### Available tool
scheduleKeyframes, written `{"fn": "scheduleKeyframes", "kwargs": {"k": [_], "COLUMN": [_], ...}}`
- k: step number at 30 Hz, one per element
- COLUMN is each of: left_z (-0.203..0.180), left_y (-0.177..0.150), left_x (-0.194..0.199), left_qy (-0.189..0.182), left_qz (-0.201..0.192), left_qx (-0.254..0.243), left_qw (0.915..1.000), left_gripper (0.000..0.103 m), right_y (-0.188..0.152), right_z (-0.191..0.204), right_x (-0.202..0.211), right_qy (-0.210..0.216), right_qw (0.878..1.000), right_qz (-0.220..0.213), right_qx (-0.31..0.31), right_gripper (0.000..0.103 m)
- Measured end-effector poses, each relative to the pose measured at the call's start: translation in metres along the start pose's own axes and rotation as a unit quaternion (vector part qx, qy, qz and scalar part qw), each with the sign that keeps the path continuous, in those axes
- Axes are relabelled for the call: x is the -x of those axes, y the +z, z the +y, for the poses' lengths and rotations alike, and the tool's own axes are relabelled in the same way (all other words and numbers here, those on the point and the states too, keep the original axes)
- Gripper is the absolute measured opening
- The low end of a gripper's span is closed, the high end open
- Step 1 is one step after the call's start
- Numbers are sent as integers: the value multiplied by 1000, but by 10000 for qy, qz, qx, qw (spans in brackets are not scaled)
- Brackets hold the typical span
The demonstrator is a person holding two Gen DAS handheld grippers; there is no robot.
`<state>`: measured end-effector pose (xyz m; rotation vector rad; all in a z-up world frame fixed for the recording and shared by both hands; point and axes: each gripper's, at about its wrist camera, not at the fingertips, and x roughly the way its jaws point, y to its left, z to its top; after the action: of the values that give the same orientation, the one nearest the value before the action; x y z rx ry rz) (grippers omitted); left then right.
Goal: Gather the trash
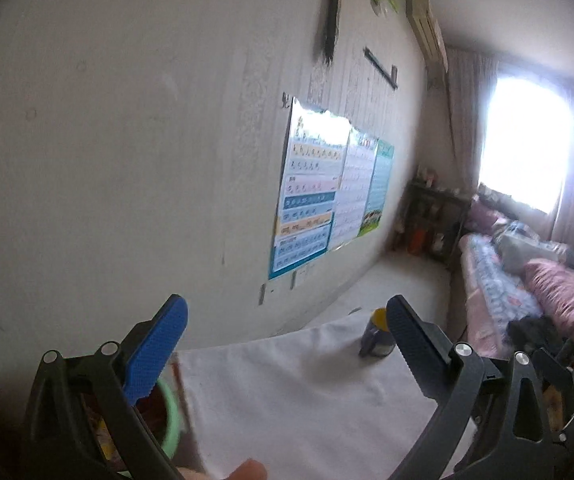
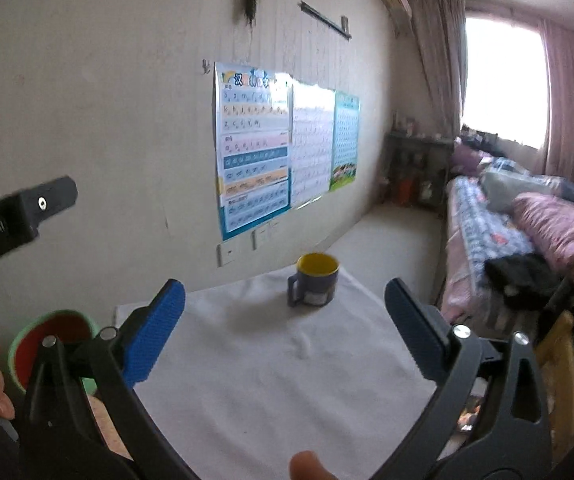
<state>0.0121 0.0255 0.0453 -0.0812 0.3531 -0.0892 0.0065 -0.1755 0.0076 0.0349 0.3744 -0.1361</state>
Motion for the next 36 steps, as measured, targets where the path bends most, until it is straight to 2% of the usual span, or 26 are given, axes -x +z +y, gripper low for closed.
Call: {"fn": "scheduleKeyframes", "kwargs": {"k": [4,9,36], "left_z": [-5,-6,-4], "left_y": [-3,-1,-8], "left_x": [1,1,-9], "left_qy": [232,486,387], "left_qz": [95,69,404], "left_qx": [-272,-333,-271], "left_qw": [9993,9982,9981], "left_gripper": [95,95,95], "right_y": [-2,-2,-10], "right_z": [-2,-5,-7], "right_x": [3,10,7], "right_qy": [99,123,163], "right_qw": [9999,9998,9993], "right_qz": [30,27,218], "right_qx": [-118,-181,-274], "right_gripper": [98,98,98]}}
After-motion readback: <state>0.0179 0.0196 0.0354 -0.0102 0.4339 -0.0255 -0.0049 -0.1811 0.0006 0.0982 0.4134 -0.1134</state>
